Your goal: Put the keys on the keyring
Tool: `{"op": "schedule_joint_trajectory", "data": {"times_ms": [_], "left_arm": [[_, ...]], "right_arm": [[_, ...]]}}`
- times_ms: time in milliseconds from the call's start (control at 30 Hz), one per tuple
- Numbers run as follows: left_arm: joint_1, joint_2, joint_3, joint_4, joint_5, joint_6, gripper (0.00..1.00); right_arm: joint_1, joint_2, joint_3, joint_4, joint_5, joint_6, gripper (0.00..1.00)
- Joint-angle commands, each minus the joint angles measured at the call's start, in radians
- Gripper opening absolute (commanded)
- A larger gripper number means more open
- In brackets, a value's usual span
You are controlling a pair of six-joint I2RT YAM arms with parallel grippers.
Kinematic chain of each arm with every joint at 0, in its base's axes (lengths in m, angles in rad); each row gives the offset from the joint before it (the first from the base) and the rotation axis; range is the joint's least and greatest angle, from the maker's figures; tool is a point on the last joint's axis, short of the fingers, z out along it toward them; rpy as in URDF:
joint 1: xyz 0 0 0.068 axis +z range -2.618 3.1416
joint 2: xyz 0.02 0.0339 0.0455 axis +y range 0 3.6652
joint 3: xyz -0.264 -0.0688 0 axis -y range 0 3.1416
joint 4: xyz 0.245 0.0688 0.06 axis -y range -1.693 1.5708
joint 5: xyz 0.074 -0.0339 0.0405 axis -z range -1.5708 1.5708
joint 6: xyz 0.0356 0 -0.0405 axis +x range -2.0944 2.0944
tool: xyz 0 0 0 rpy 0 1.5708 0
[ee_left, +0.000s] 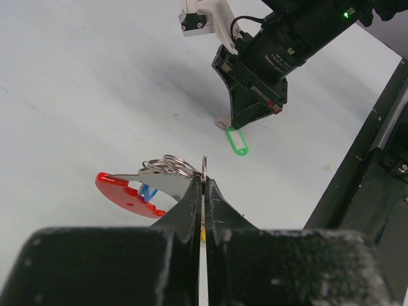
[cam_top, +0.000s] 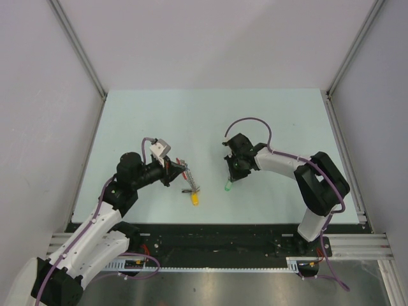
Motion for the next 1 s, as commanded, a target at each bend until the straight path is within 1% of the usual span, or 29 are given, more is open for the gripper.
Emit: {"op": "schedule_joint_trajectory", "data": {"times_ms": [0,100,167,267,300,400,467,500,600,700,867,967], "left_arm": [[-0.005,-0.018,0.003,0.039,0.019,0.0,0.01],[-0.005,-0.017,0.001,0.039,0.018,0.0,0.0],[-0.005,-0.021,0.003,0.038,0.019,0.002,0.01],[-0.005,-0.023,0.001,0.038,0.018,0.0,0.0],[-0.005,-0.021,0.0,0.036,0.019,0.002,0.0],[-0.007,-0.023,0.001,0.035,0.018,0.0,0.0],[-0.007,-0.024,0.001,0.039,0.018,0.002,0.0],[-0.007,-0.023,0.001,0.038,0.019,0.0,0.0],[-0.007,-0.024,0.001,0.038,0.019,0.0,0.0],[-0.007,-0.024,0.001,0.038,0.019,0.0,0.0],[-0.007,-0.026,0.001,0.036,0.016,0.0,0.0],[-0.007,-0.029,0.001,0.032,0.018,0.0,0.0]], "right_arm": [[0.009,-0.057,0.01,0.016,0.04,-0.09,0.01],[0.011,-0.086,-0.027,0.092,0.026,-0.095,0.0],[0.006,-0.09,-0.045,0.114,0.016,-0.092,0.0],[0.009,-0.082,-0.053,0.084,0.022,-0.107,0.07],[0.011,-0.085,-0.054,0.071,0.022,-0.114,0.11],[0.011,-0.117,-0.056,0.024,0.019,-0.127,0.19],[0.005,-0.148,-0.054,0.007,-0.004,-0.133,0.23],[0.0,-0.157,-0.053,0.002,-0.016,-0.13,0.27],[-0.026,-0.165,-0.033,-0.015,-0.065,-0.115,0.32],[-0.043,-0.133,0.005,-0.047,-0.084,-0.108,0.36],[-0.075,-0.048,0.076,-0.098,-0.144,-0.072,0.37],[-0.08,-0.01,0.119,-0.119,-0.155,-0.061,0.37]]}}
